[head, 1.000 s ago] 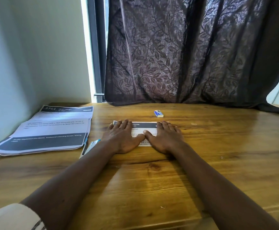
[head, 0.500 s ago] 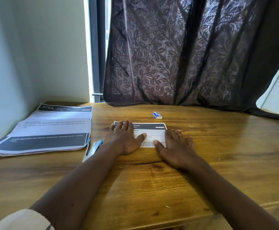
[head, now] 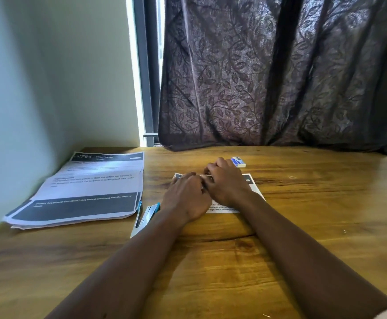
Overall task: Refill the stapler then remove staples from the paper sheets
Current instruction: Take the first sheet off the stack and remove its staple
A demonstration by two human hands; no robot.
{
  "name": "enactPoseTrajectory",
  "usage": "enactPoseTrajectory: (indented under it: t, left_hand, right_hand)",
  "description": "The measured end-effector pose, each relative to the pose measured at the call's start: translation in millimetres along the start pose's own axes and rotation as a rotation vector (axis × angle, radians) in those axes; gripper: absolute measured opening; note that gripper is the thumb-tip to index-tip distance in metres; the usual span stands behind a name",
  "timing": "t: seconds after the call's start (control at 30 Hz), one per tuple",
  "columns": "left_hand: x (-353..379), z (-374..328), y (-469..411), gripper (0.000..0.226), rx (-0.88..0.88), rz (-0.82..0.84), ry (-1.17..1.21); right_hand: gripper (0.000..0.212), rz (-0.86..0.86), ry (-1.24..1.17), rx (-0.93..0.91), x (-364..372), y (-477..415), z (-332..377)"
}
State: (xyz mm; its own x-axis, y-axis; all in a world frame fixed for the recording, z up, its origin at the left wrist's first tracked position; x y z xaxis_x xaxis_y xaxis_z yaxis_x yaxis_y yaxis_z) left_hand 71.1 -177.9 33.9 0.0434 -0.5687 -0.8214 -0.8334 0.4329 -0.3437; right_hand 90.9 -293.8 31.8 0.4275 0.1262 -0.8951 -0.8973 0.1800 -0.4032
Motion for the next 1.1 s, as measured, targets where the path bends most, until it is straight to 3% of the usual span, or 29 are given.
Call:
enactPoseTrajectory:
  t: [0.07,0.33,0.47,0.67,0.9,1.0,1.1]
  left_hand:
    - [-10.2,-1.3,1.0,0.028,-0.026,-0.062,0.007]
    - [-77.7,-8.5,15.0,0.045,-0.064,-0.301,-0.126]
    - [-101.9,18.6,49.6,0.057,-0.174,-0.217,-0.292]
    - [-108.3,55.9,90.2,0.067,-0.305,-0.052,-0.445]
    - [-101.4,60.8,89.2,0.073,-0.305,-0.001,-0.353]
    - [-105.0,61.6,86.1,0.045,-0.301,-0.049,-0.255]
    - [-103.6,55.2,77.1,0.016,-0.273,-0.071,0.007]
  right_hand:
    - [0.038,0.020,0.034,-0.015,1.0,-3.2,-0.7]
    - [0.042,-0.042,0.013,-0.021,2.4,-8.6,-2.3]
    - [0.032,-0.046,-0.013,-0.076,-3.2,-8.7,3.0]
    - [0.053,-0.014,0.038,-0.069,-0.7,-6.2,0.9]
    - [0.051,-0.021,-0.008,-0.058,-4.6,4.0,-0.2]
    - [0.029,-0.059,-0.054,-0.078,-10.2,5.4,1.3]
    - [0.010,-0.073,-0.122,-0.103,-11.8,8.0,2.7]
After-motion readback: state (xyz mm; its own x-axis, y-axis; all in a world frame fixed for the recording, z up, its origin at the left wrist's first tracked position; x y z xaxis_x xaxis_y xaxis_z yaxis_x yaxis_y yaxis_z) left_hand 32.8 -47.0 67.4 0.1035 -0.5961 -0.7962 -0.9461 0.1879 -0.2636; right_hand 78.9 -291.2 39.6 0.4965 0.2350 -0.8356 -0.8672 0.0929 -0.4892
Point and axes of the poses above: each hand's wrist, its own y-axis away from the middle knuckle, its own x-axis out of the palm, z = x × y, the point moved 9 cm from there along -y, towards the middle knuckle, and after that the axes turned 8 degrees about -z, right-handed, at the moved point
